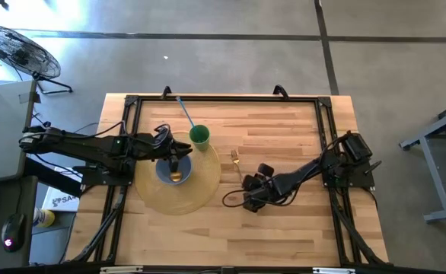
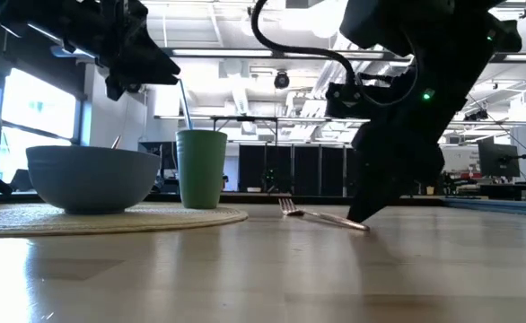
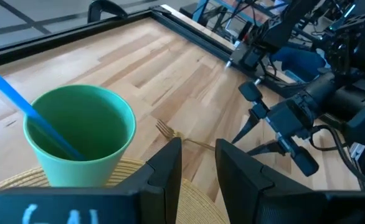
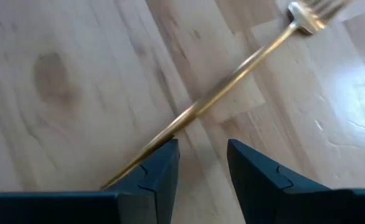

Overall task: Pick & Place Utensil
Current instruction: Put the gold fork into the blue bowl on the brown mat

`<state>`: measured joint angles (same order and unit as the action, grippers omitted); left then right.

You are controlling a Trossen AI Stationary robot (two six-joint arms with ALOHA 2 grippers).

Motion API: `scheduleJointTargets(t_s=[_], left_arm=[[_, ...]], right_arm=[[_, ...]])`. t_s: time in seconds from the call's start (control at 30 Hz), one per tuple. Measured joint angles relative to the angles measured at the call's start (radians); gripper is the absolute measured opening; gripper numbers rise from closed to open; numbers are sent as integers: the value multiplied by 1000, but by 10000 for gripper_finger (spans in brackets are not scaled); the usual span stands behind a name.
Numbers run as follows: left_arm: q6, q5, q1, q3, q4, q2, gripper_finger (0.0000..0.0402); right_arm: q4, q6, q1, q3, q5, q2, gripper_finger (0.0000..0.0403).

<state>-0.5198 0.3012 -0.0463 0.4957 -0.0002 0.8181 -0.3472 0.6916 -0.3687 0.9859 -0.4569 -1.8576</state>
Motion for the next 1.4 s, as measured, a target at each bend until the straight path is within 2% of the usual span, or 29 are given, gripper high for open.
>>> scheduleJointTargets(t_s=[0.23,0.57,0.97,1.17,1.4], left_arm=[[-12,-59,0,0,-23,0,96],[-43,-65,0,0,-60,0,96],[-64,-65,0,0,-76,4,96],[-64,-65,0,0,-77,4,96],[-64,-65,0,0,-75,4,96]], right_arm=[[84,-20,0,0,53,-3,133],[199,-138,32,0,73,-4,133],[212,-176,62,0,143,-6,134],[161,-182,61,1,233,33,134],[142,-264,61,3,282,-1,134]])
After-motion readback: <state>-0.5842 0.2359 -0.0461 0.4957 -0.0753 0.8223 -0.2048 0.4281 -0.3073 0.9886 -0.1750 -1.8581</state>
